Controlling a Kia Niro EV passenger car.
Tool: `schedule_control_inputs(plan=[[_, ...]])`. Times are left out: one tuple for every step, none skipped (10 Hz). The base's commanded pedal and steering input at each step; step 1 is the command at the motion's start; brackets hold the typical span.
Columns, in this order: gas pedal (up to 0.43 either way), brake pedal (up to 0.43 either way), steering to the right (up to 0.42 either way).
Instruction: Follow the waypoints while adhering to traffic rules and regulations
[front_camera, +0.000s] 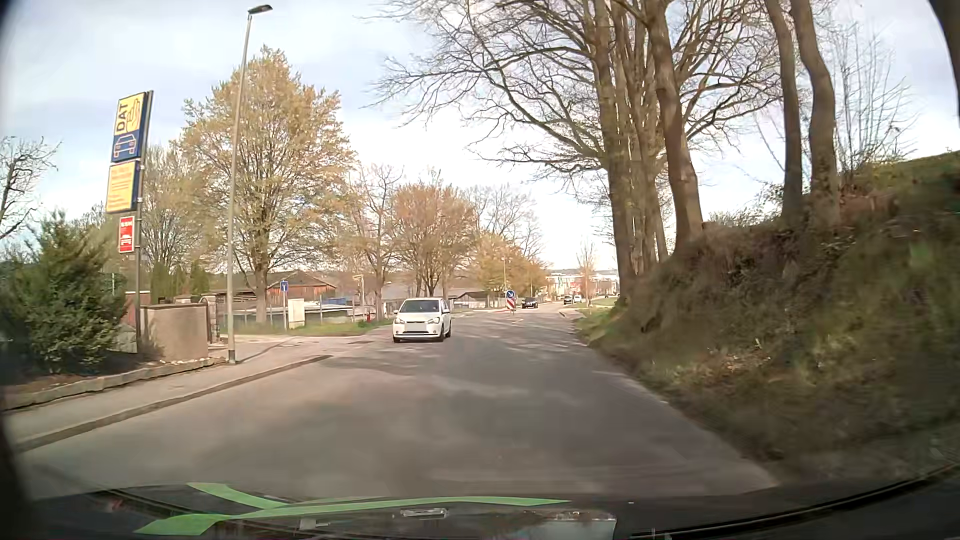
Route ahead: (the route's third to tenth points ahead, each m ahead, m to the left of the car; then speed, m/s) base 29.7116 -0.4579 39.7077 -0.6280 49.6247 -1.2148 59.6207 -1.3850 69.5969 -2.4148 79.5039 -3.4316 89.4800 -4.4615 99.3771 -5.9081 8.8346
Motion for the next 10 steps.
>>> schedule_control_inputs(plan=[[0.047,0.0,0.01],[0.047,0.0,0.01],[0.047,0.0,0.01],[0.047,0.0,0.01],[0.047,0.0,0.01],[0.047,0.0,0.01],[0.047,0.0,0.01],[0.039,0.0,0.01],[0.039,0.0,0.01],[0.039,0.0,0.01]])
